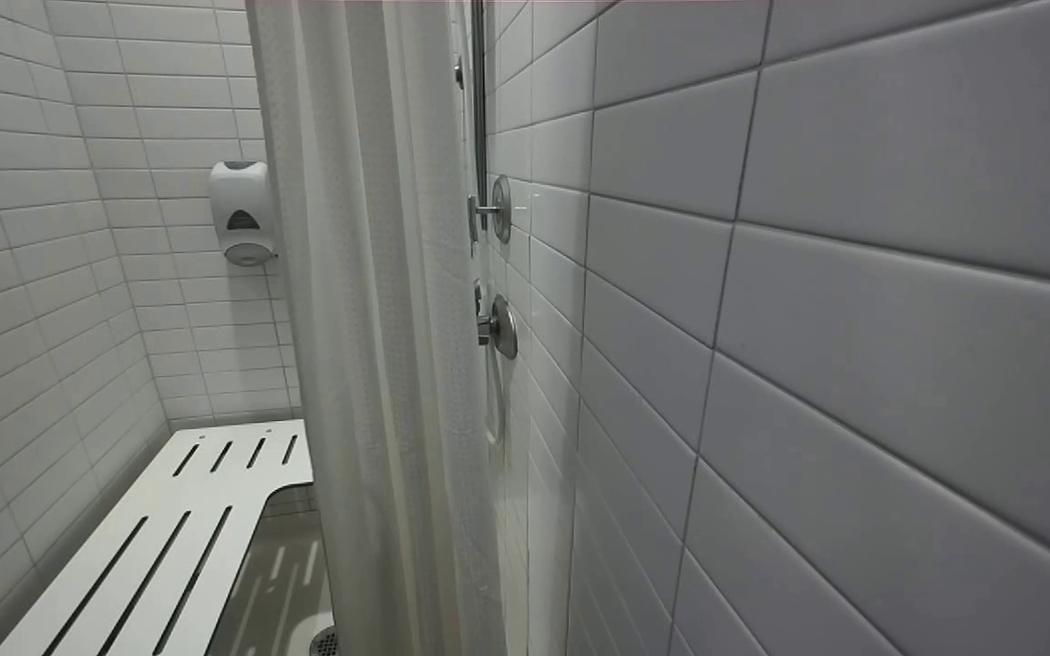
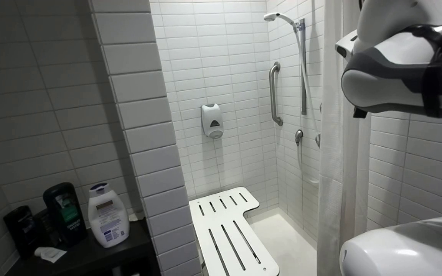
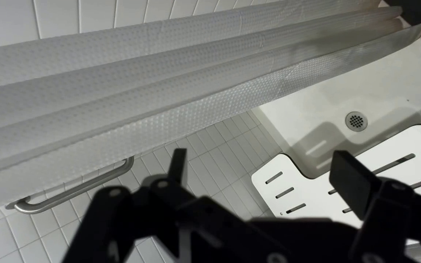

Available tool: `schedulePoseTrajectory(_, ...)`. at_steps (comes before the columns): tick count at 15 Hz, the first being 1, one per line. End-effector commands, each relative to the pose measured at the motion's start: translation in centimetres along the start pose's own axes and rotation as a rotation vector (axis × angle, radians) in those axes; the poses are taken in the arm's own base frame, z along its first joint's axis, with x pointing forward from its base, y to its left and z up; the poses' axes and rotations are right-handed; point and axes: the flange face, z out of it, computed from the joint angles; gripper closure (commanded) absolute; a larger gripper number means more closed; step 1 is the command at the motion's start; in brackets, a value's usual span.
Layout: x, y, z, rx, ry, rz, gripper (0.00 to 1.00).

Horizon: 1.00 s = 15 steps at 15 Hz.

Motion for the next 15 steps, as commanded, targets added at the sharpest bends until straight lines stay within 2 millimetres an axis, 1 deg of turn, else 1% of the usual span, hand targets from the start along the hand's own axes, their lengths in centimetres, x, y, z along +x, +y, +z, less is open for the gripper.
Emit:
schedulePoseTrajectory(1, 0.3, -0.1, -0.1, -0.028, -0.011, -0.019, 0.00)
schedulePoseTrajectory(6, 1.9, 1.0, -1.1, -0.214, -0.127, -0.221, 0.00)
schedulePoseTrajectory(10, 3.2, 0.9, -1.5, -0.325, -0.211, -0.413, 0.00)
schedulePoseTrajectory(15, 4.9, 2.3, -1.7, -0.455, -0.338, -0.624, 0.00)
